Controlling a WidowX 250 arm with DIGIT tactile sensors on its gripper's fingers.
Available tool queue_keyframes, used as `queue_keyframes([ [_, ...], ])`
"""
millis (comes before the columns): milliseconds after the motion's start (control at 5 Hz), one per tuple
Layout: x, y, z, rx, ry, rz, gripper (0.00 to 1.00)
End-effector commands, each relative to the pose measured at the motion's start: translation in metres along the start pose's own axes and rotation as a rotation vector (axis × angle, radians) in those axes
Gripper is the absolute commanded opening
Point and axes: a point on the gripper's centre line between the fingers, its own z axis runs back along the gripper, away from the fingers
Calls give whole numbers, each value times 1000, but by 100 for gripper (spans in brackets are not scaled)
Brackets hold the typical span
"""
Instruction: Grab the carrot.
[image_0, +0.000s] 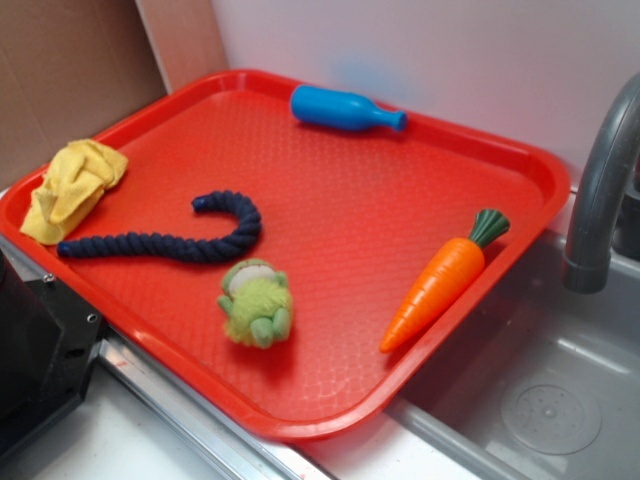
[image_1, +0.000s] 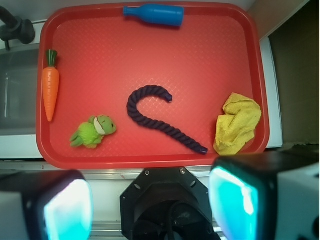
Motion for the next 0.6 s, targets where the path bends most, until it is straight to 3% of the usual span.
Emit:
queue_keyframes([
  [0, 0, 0, 0, 0, 0, 0, 100],
  [200, 31, -36, -23, 36, -94, -41, 100],
  [400, 71, -89, -68, -48, -139, -141, 100],
])
